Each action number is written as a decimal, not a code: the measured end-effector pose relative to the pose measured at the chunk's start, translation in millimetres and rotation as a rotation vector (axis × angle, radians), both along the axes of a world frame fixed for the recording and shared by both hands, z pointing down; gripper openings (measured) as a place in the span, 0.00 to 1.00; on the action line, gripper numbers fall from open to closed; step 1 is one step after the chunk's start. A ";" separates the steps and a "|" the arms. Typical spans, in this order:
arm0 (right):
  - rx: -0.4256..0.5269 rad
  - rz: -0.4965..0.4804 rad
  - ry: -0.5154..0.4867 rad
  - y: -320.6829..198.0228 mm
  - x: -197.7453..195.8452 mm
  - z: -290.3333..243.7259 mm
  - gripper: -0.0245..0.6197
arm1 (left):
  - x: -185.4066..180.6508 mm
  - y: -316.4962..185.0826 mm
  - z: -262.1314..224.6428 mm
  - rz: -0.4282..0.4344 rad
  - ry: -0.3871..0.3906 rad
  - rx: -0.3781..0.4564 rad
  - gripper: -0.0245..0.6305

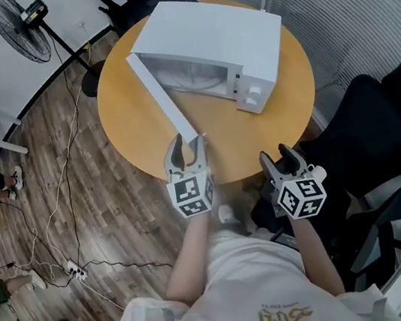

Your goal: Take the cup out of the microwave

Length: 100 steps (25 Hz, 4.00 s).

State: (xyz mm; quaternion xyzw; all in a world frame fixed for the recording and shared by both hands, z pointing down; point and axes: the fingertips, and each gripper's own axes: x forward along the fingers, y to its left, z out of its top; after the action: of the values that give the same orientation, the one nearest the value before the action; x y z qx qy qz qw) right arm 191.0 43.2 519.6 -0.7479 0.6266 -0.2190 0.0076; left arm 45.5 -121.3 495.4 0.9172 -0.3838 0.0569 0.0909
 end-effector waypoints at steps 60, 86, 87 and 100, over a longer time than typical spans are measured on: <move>0.060 -0.329 0.074 -142.3 -144.2 -34.0 0.40 | -164.5 -67.1 4.4 -0.086 -0.079 0.071 0.30; 0.077 -0.301 0.068 -177.8 -130.8 -34.8 0.38 | -189.6 -84.8 1.5 -0.119 -0.103 0.108 0.30; 0.074 -0.299 0.068 -178.4 -128.9 -34.1 0.38 | -190.1 -84.7 1.8 -0.121 -0.103 0.108 0.30; 0.063 -0.281 0.050 -202.0 -106.7 -24.3 0.38 | -193.5 -91.2 1.2 -0.142 -0.110 0.139 0.31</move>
State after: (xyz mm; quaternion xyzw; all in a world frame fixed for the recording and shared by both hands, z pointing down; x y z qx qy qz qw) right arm 84.3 -158.7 495.2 -0.6576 0.7316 -0.1791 -0.0153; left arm -148.0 -212.4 496.7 0.8873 -0.4552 0.0736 0.0098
